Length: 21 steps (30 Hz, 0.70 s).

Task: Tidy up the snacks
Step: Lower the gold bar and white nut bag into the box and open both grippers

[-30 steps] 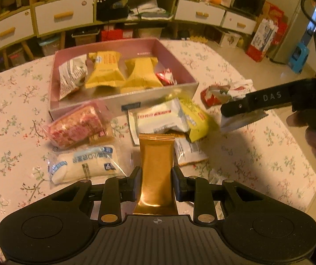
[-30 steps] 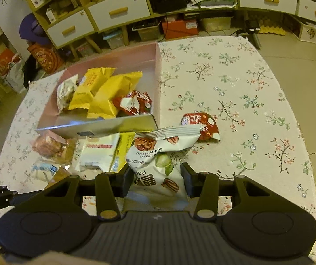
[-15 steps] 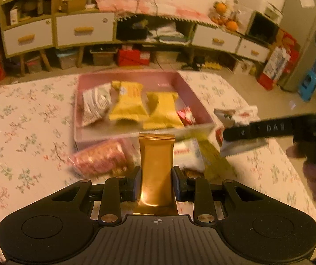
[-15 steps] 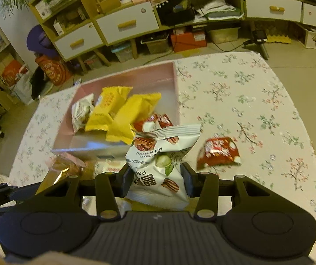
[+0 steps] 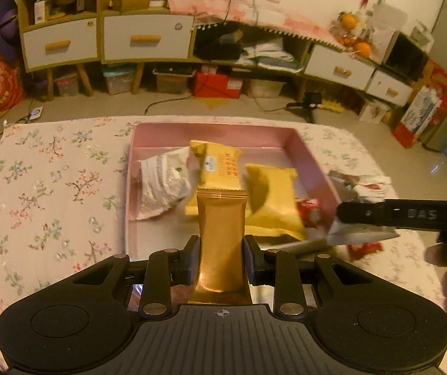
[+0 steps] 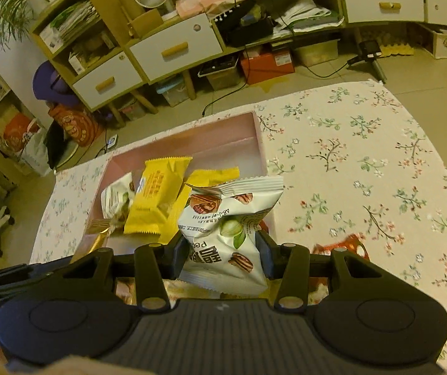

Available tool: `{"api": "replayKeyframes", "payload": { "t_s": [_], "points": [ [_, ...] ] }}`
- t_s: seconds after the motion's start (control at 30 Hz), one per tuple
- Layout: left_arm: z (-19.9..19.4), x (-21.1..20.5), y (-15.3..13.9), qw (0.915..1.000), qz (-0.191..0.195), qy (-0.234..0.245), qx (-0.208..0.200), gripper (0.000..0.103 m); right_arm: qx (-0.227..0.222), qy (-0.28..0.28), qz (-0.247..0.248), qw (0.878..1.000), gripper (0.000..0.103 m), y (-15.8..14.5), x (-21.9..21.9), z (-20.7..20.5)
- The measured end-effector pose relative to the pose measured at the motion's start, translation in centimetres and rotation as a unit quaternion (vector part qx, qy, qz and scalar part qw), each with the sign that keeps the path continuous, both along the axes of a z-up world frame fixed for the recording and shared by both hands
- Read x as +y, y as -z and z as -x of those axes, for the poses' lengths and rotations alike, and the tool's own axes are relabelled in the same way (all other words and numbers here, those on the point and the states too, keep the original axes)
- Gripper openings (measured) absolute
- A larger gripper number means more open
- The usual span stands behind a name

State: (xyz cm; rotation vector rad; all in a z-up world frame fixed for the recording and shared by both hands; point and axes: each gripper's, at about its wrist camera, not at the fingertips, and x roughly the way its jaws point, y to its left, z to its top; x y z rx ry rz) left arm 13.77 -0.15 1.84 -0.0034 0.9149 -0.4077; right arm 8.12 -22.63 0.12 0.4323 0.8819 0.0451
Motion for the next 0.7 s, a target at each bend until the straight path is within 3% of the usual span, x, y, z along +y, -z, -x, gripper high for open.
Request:
{"api": "replayKeyframes", "payload": {
  "t_s": [0.33, 0.7],
  "points": [
    [-3.7, -1.0, 2.2, 0.9982, -0.057, -0.011, 0.017, 0.026, 0.0, 0.007, 0.006, 1.0, 0.043, 0.5, 0.7, -3.6],
    [-6.9, -2.0, 4.3, 0.9977, -0.058, -0.02, 0.028, 0.026, -0.003, 0.002, 0.023, 1.0, 0.043, 1.7, 1.0, -6.7]
  ]
}}
